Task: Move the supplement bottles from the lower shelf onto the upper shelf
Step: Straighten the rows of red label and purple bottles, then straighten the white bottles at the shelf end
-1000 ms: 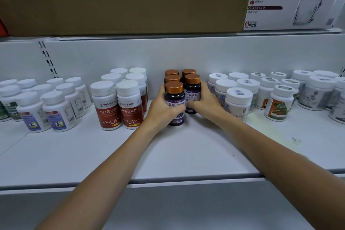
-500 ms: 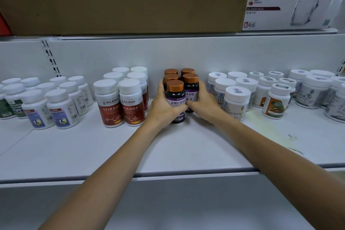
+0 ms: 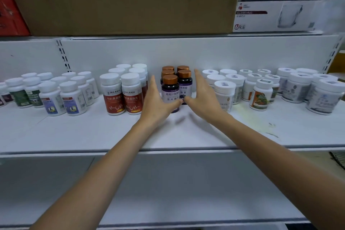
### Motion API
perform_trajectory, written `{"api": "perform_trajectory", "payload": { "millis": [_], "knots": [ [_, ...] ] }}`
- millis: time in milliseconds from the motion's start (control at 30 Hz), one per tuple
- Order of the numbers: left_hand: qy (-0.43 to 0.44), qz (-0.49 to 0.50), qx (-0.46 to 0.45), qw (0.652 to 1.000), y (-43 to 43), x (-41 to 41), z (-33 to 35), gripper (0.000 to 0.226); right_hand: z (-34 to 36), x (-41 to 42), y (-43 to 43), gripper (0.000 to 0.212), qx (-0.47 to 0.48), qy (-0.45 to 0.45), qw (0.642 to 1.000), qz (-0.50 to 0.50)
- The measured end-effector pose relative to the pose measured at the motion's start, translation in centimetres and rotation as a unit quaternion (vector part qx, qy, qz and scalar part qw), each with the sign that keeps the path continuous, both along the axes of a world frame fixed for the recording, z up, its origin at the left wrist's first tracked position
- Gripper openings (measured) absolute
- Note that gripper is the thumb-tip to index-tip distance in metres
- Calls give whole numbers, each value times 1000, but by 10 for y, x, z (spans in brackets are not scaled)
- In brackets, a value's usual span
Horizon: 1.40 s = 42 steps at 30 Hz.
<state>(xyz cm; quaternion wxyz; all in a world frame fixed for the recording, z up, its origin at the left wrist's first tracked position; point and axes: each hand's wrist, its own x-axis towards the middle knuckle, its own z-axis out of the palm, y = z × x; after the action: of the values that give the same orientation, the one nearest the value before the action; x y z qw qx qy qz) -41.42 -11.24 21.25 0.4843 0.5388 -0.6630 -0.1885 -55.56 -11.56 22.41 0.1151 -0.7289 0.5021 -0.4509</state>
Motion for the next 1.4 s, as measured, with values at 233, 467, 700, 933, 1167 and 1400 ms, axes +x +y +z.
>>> {"api": "perform_trajectory", "payload": {
  "millis": [233,467,700,933,1167,1400],
  "knots": [
    [-14,-16,-77,997,20,-14,17,81,16,-20,31,65,-17,9,999,-43],
    [-39,10,-143,989,38,-11,6,64,10,-27,51,53,-25,-15,997,-74],
    [-97,-110,-135,980,46,-66,14,69,15,-69,60,43,-81,-55,986,-137],
    [-43,-122,21,991,13,-100,10,87,6,-109,30,46,20,-25,986,-164],
    [12,-89,38,995,-30,-119,-5,85,13,-124,-3,39,90,19,991,-97],
    [54,-69,23,996,-45,-128,-10,82,8,-125,-27,34,97,64,988,-104]
  ]
}}
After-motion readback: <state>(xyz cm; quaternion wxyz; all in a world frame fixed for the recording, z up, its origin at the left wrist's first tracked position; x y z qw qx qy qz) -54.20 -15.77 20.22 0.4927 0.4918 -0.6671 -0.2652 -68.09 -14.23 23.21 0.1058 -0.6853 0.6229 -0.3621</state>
